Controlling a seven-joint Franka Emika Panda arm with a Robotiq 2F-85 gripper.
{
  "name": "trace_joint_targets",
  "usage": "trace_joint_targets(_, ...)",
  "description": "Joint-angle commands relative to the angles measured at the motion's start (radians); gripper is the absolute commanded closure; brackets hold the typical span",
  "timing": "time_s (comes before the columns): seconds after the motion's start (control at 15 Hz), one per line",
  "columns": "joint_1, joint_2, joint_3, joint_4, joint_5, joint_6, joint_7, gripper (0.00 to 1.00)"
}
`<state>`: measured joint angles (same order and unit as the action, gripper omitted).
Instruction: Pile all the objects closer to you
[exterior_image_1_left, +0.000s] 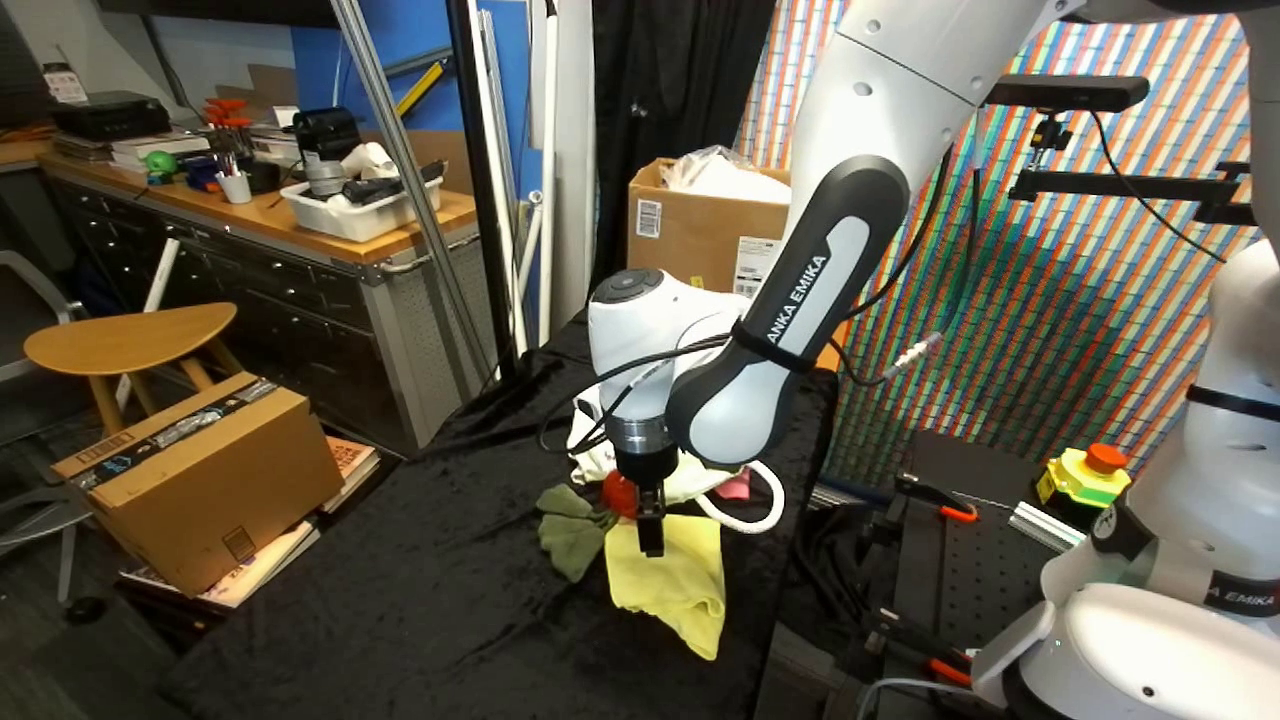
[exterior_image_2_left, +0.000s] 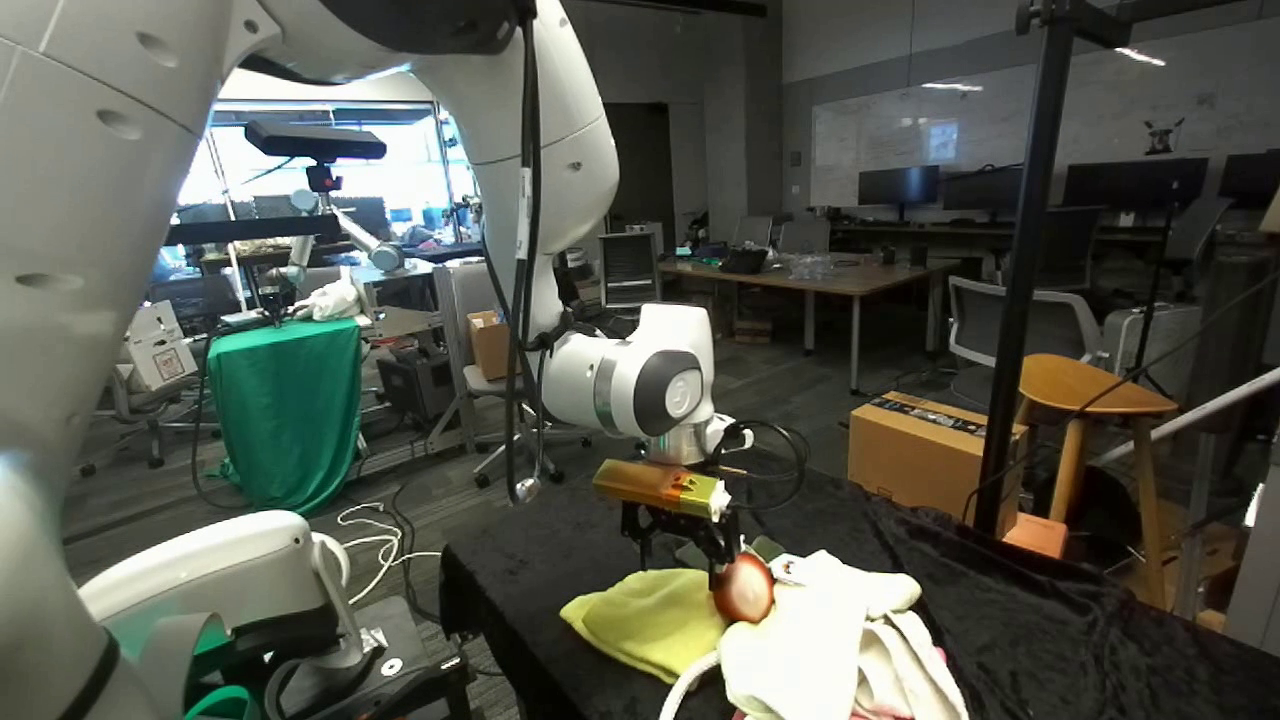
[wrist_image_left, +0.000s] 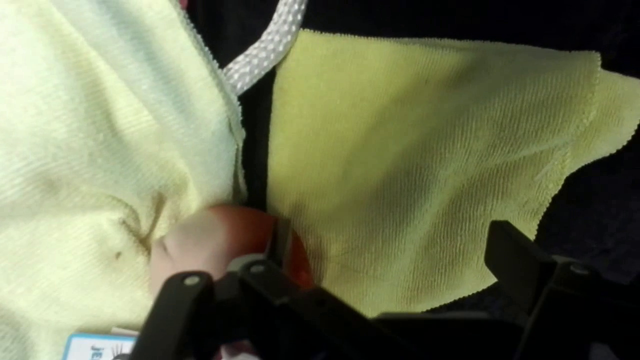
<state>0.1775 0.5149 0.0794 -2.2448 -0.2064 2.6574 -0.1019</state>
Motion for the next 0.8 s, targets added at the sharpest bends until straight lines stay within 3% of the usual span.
trace_joint_targets(0.0, 0.001, -0.019, -0.007, -0.035, -0.002, 0.038, 0.029, 0.0)
trace_joint_targets(0.33, 0.009, -0.014, -0.001, -0.045, 0.015, 0.053, 0.074, 0.0)
trace_joint_targets(0.73, -0.003, -0.008, 0.106, -0.068, 0.139, 0.062, 0.065, 0.0)
